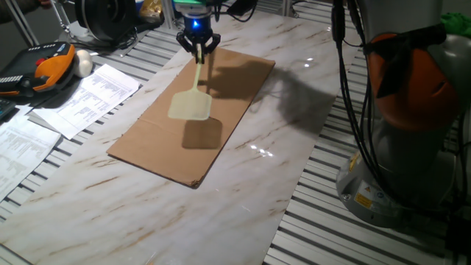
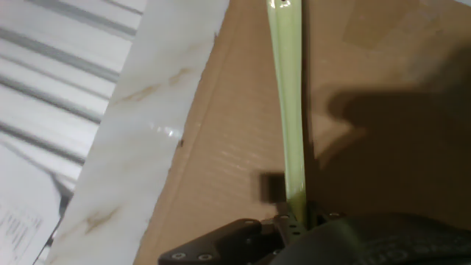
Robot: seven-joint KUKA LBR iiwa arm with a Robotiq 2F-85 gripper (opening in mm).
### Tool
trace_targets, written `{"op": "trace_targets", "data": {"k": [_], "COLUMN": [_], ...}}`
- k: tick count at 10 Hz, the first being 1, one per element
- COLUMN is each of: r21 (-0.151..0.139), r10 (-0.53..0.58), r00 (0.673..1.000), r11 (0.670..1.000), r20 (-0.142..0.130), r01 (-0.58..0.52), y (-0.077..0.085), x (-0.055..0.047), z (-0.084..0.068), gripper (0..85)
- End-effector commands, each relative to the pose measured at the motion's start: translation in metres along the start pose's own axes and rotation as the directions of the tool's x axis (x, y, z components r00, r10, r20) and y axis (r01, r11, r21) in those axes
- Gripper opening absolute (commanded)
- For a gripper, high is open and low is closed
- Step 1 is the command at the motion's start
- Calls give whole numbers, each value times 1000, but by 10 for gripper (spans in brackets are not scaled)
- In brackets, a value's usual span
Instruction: Swat with a flyswatter
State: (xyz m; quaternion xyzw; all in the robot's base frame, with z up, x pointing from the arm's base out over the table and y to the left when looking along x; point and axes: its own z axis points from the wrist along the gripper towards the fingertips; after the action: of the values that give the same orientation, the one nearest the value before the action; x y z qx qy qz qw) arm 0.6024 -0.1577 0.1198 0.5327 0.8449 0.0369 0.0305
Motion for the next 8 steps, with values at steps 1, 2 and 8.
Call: {"op": "trace_targets", "data": {"k": [1,2,8], "r21": [-6,-12,40], "r10": [-7,-5,-45], "r00": [1000,1000,996], "r11": [1000,1000,998], "r20": [-3,28,83], "r01": [7,5,42], "y": [1,3,5], "x": [4,10,21], "z": [1,3,3], "gripper": [170,170,340]}}
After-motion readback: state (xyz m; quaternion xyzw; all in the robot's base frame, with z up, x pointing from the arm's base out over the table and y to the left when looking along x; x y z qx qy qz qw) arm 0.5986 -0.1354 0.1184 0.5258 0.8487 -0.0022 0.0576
